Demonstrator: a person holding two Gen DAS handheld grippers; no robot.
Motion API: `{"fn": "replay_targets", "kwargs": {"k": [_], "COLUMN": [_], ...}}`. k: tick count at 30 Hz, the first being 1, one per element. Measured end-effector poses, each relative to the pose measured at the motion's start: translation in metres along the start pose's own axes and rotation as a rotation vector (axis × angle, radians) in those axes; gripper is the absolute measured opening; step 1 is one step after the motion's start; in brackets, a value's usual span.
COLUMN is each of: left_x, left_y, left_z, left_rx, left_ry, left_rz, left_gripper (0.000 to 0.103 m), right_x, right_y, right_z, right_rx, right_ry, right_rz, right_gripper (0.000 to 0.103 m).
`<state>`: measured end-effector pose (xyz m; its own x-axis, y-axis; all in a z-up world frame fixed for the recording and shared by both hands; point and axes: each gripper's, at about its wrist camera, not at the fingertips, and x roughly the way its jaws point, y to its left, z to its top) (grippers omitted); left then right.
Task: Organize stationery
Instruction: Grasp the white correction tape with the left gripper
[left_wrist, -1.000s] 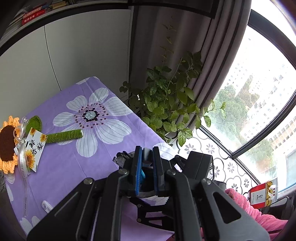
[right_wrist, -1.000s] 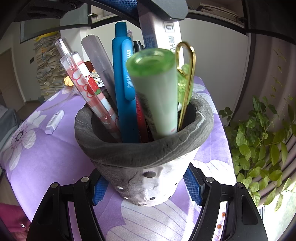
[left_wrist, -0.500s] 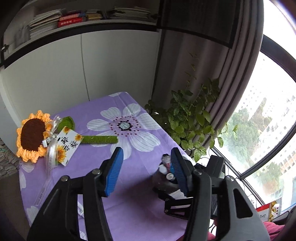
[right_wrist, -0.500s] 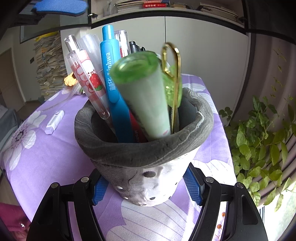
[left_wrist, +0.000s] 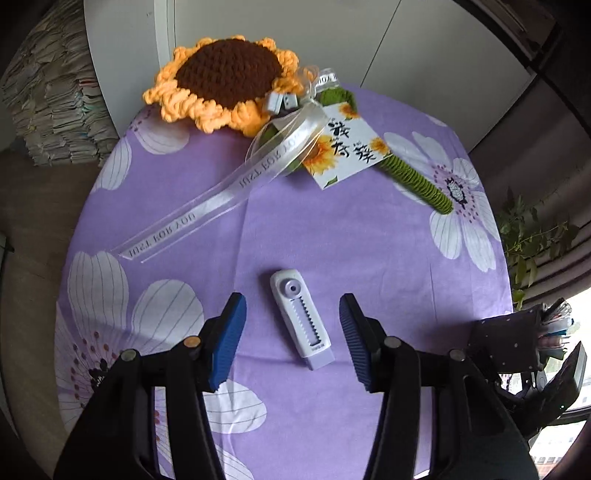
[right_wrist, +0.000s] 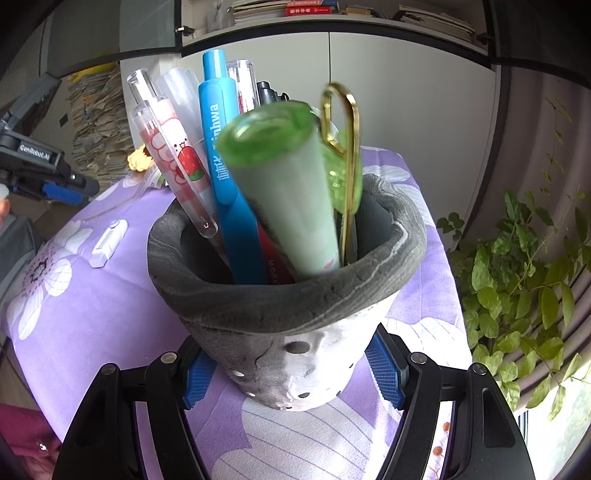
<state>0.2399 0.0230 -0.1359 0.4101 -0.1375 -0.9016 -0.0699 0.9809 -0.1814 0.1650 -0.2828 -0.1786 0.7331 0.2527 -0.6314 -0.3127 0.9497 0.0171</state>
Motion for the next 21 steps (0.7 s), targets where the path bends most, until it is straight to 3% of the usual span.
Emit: {"fn": "replay_targets", "kwargs": {"k": [7,12,15,17,21], "left_x": [0.028,0.049,0.049,0.047,0.041], "left_y": [-0.011,-0.01,-0.015,-0.017,-0.019], "left_z": [0.006,0.009,0.008,0.007,0.004], "left_rx": [-0.002,-0.03,-0.003,0.008,0.014], "left_ry": [0.017,0.075,0.056,0.038,0.019], "left_rz": [0.133,0.152,0.177,0.182,0.138], "left_gripper": [0.051,0.05,0.041,0.026,0.024], "right_x": [0.0,0.0,0.0,0.0,0.0], "right_y": [0.0,0.0,0.0,0.0,0.0], "right_z": [0.0,0.0,0.0,0.0,0.0], "right_rx": [-0.001,-0.001,-0.001,-0.001,-0.001], "right_ry": [0.0,0.0,0.0,0.0,-0.001], "right_rz": [0.0,0.0,0.0,0.0,0.0], "right_gripper": [0.073,0.073,0.073,0.073,0.073]}}
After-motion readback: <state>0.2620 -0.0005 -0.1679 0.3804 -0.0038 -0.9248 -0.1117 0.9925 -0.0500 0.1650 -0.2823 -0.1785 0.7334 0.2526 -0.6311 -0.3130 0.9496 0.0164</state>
